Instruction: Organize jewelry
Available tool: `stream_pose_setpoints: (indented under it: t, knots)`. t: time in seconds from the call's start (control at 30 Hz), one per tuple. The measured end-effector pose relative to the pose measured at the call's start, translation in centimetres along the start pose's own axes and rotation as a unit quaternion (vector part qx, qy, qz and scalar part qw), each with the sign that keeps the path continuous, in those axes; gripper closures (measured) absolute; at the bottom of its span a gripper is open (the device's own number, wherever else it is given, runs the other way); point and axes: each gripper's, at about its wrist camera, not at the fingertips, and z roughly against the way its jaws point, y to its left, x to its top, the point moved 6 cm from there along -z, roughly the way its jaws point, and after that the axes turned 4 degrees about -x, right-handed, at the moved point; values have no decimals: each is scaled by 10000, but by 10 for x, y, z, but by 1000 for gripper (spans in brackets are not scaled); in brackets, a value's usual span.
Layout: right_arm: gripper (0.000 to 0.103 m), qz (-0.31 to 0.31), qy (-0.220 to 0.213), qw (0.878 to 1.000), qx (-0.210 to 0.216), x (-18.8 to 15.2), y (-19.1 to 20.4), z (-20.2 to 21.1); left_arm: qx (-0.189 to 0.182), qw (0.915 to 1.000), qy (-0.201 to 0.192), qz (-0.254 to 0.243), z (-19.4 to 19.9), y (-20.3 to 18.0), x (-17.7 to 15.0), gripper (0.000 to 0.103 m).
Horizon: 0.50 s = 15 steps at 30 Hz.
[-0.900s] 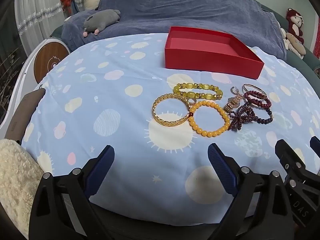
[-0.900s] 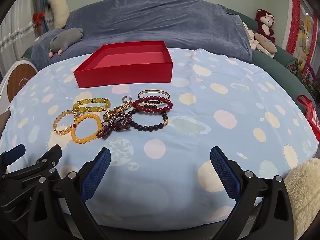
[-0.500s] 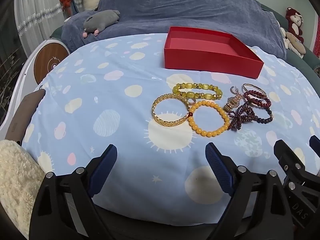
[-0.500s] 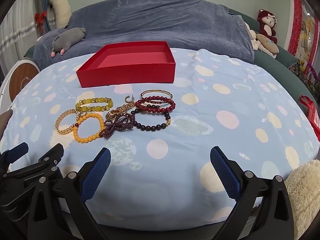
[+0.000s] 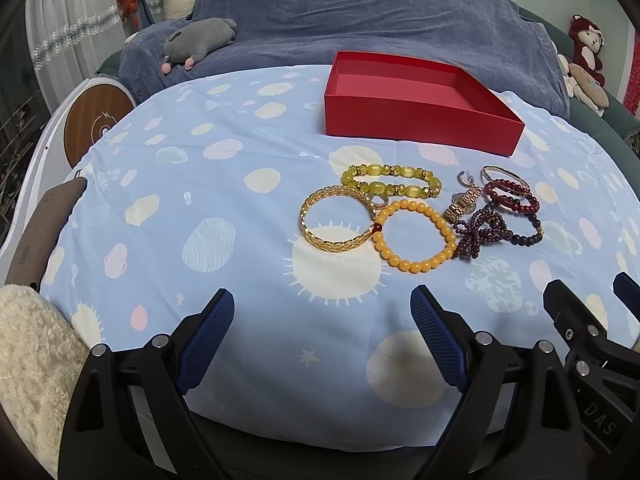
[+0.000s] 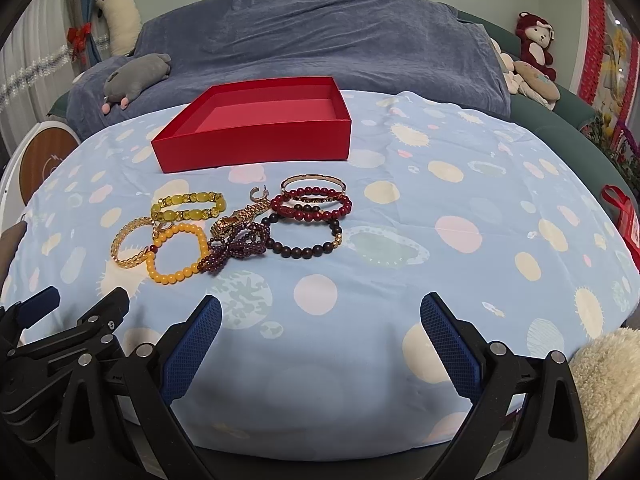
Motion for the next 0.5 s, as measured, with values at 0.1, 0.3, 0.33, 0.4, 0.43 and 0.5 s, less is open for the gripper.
stream_pose_setpoints:
  t: [0.1, 0.3, 0.33, 0.4, 0.43, 0.5]
  knots:
    - [7, -1, 3, 10000, 5, 0, -1, 0, 7, 10000, -8, -3, 0, 0, 0, 17]
    - [7, -16, 31, 10000, 6, 0, -2, -1, 104, 9999, -3, -1, 1, -1, 1, 15]
    - [7, -26, 39, 10000, 10, 0, -3, -1, 95, 10000, -1, 3, 1, -1, 1, 14]
    - [7, -43, 57, 10000, 5, 0, -4, -2, 85, 10000, -7, -1, 2, 0, 0, 14]
    - [7, -51, 62, 10000, 3, 0, -5, -2, 77, 10000, -5, -6, 2, 0, 0, 14]
    - [7, -59, 66, 10000, -5, 0, -5, -2, 53, 10000, 6, -9, 1, 0, 0, 14]
